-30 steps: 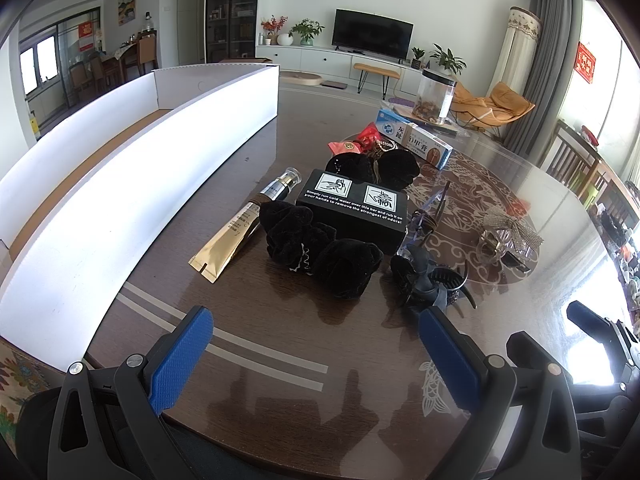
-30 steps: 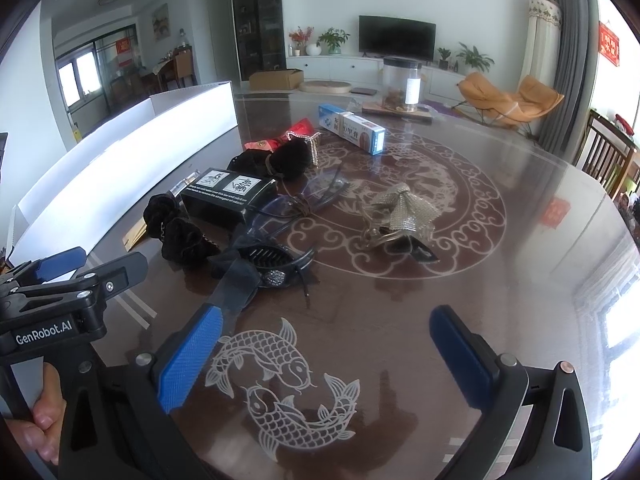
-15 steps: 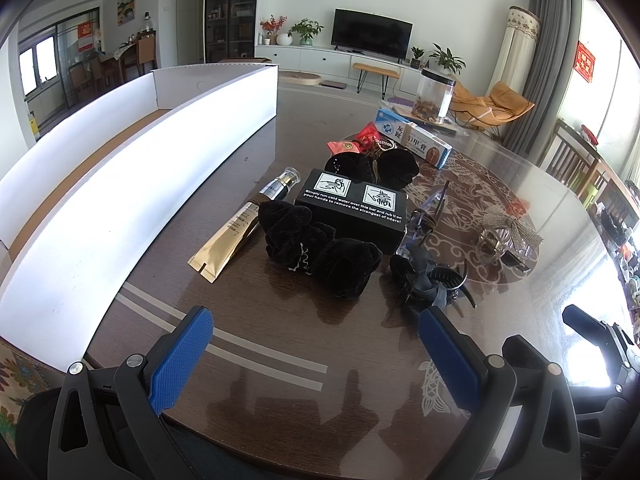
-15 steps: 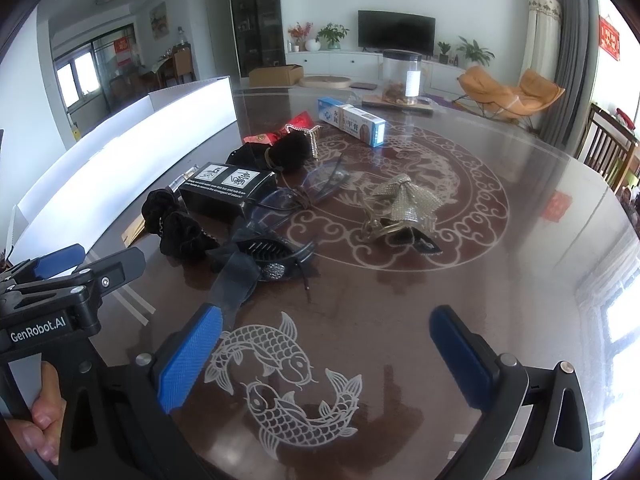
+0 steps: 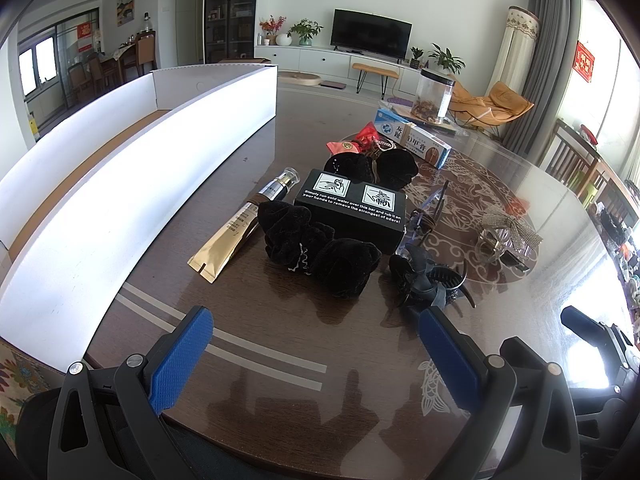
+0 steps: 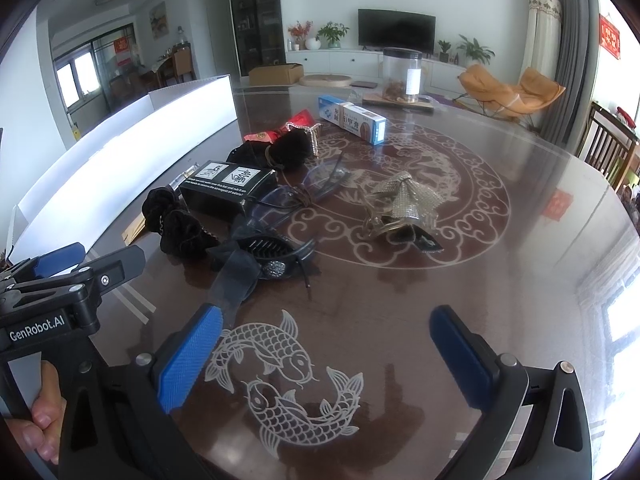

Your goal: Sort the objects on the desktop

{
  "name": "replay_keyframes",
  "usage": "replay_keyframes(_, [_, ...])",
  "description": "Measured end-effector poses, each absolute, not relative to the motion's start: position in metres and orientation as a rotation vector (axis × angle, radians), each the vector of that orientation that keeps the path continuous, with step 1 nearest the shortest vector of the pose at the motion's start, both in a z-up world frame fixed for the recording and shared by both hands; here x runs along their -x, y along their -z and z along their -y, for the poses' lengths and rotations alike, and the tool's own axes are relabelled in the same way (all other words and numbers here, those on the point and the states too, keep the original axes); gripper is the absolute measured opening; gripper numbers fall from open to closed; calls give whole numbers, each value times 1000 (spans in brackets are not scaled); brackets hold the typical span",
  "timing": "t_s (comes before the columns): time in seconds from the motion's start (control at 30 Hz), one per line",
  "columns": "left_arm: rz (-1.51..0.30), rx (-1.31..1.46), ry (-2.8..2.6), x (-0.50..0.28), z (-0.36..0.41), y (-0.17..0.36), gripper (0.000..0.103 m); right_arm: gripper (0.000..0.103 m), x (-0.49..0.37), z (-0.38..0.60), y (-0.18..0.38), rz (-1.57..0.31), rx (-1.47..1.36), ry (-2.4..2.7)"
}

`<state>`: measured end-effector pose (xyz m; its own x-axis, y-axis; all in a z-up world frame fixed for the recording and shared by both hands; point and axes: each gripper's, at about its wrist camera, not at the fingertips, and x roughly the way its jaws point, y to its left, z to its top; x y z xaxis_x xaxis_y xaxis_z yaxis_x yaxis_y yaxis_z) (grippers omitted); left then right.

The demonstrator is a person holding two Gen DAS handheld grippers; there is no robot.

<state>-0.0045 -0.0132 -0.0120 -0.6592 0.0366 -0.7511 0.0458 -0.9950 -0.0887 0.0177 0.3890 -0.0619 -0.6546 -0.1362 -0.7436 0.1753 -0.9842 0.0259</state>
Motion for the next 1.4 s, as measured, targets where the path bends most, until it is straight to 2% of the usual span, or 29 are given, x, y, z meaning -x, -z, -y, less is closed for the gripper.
replay_keyframes(1.4, [-159,-1294,2852,4,14,12,103,103,-17,-389,66,-62,-1230,2702])
